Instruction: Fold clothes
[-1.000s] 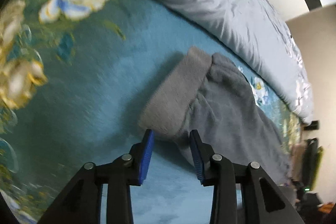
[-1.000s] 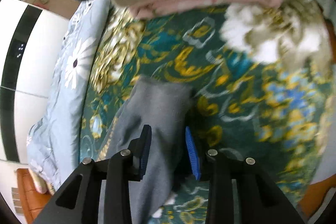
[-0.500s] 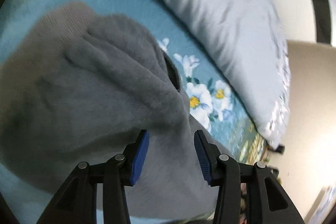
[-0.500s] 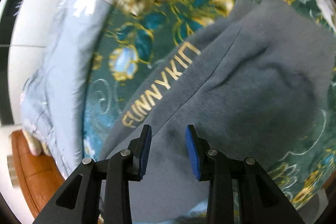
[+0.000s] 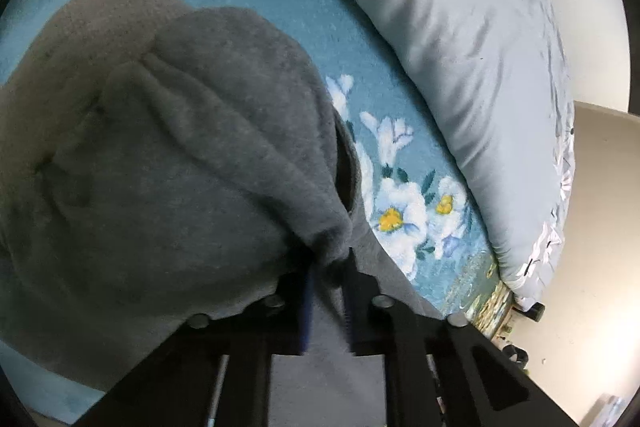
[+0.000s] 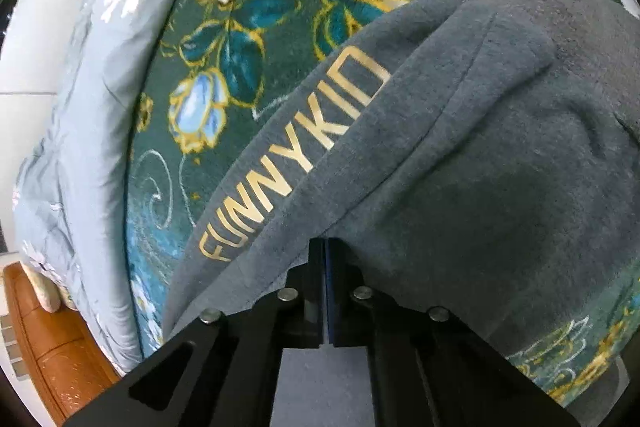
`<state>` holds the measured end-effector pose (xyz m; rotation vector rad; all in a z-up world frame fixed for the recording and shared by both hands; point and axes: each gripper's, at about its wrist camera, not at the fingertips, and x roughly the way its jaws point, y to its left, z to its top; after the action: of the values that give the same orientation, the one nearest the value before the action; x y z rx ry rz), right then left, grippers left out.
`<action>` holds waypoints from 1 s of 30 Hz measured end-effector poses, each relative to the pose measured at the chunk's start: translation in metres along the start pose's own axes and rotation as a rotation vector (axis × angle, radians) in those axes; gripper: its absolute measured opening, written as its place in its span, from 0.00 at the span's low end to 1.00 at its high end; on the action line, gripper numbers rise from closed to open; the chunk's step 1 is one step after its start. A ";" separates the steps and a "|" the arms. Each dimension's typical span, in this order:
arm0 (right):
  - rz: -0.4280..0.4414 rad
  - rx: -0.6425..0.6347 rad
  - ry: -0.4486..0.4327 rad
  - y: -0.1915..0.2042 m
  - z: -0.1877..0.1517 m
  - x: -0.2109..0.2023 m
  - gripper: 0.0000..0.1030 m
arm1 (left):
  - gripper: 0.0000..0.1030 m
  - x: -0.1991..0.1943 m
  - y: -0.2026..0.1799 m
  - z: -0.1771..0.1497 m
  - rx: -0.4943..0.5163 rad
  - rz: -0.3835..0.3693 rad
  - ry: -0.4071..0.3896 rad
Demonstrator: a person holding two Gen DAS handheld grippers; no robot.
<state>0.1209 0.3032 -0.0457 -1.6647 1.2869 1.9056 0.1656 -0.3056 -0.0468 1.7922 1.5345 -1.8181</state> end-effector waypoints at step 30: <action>-0.097 0.101 -0.074 -0.015 0.024 -0.007 0.15 | 0.12 0.001 -0.003 0.004 0.048 -0.109 0.025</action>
<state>0.1189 0.3320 -0.0472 -1.5621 1.2296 1.7978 0.1607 -0.3069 -0.0477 1.7918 1.6416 -1.9044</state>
